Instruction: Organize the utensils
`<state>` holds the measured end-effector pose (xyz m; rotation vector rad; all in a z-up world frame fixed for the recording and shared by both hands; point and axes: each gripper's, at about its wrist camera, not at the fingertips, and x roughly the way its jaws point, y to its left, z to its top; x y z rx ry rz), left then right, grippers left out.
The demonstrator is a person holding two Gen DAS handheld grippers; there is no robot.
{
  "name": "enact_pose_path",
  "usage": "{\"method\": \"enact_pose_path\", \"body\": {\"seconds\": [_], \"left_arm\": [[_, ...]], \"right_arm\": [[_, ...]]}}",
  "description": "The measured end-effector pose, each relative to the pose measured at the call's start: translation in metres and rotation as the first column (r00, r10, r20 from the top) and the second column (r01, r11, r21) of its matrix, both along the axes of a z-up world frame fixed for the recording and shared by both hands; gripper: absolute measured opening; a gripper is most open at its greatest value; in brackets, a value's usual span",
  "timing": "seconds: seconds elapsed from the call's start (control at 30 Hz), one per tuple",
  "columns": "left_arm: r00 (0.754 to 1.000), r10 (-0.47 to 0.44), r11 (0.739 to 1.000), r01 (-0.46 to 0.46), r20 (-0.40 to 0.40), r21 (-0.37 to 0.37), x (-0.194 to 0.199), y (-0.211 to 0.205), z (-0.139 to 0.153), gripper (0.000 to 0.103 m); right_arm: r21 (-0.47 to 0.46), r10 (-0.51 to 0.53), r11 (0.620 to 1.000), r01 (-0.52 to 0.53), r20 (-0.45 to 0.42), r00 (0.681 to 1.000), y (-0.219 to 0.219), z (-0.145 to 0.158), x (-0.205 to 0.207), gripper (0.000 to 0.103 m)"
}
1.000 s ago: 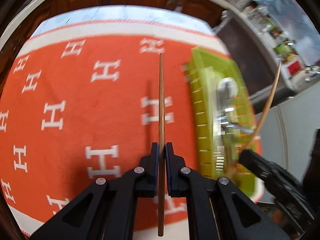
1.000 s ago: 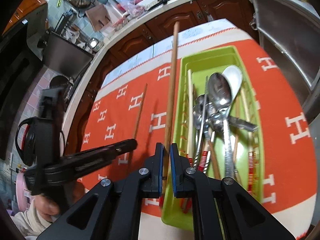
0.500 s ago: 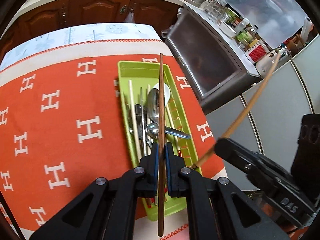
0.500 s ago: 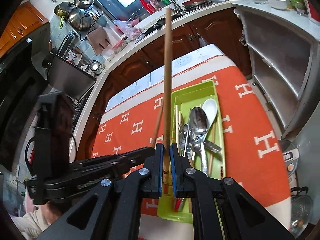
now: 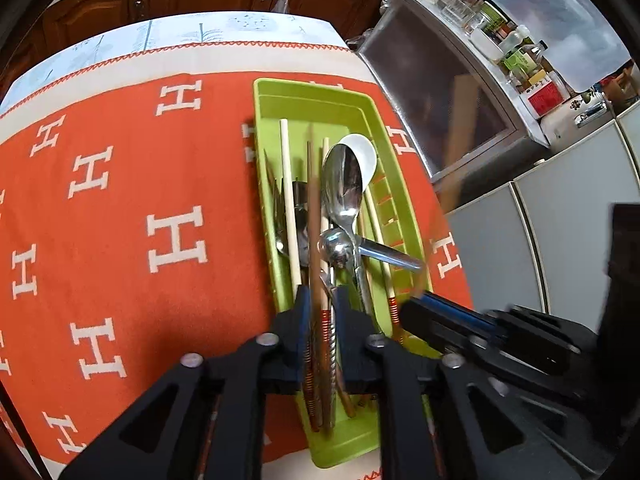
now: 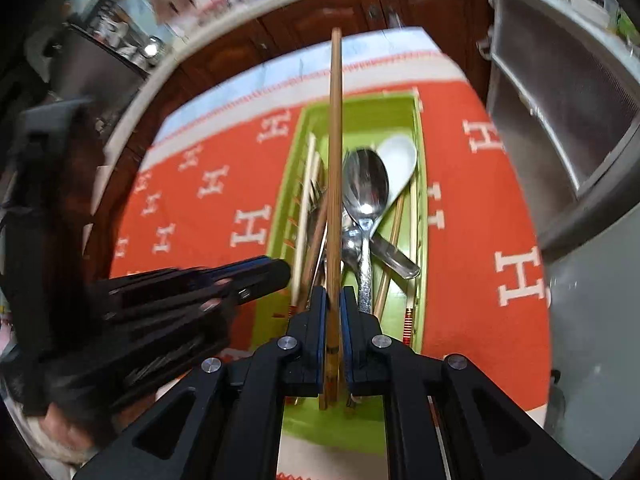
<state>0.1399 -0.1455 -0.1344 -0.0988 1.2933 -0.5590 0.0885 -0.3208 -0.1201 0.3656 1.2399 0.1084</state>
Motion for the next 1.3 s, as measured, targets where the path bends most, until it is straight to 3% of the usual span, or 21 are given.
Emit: {"method": "enact_pose_path", "body": {"seconds": [0.2,0.53,0.67,0.83,0.93,1.17,1.3], "left_arm": [[0.998,0.037,0.999,-0.036,0.049,-0.008,-0.003,0.016,0.014,0.052],[0.996,0.044,0.999,-0.046,0.077,0.026,-0.011,0.026,0.025,0.053],[0.991,0.048,0.997,-0.056,0.128,0.061,-0.017,0.032,0.029,0.066],[0.984,0.039,0.994,-0.056,0.173,0.093,-0.026,0.040,0.036,0.072],[0.982,0.030,0.991,-0.054,0.186,0.126,-0.033,0.044,0.037,0.085],[0.978,0.041,0.983,-0.076,0.205,0.166,-0.047,0.058,0.042,0.093],[0.961,0.080,0.969,-0.137,0.266,0.204,-0.058,0.077,0.055,0.093]], "right_arm": [[0.053,-0.042,0.998,0.044,-0.035,0.998,-0.004,-0.020,0.006,0.010],[0.048,-0.057,0.997,0.058,-0.019,0.998,0.001,-0.017,0.001,0.011],[0.043,-0.049,0.998,0.049,-0.014,0.999,0.007,-0.014,-0.005,0.013],[0.050,-0.052,0.997,0.052,-0.005,0.999,0.011,-0.010,-0.013,0.015],[0.060,-0.069,0.996,0.069,0.000,0.998,0.014,-0.008,-0.020,0.018],[0.067,-0.106,0.992,0.104,0.018,0.994,0.022,0.001,-0.041,0.021],[0.061,-0.103,0.993,0.097,0.091,0.991,0.039,0.029,-0.055,0.026]]}}
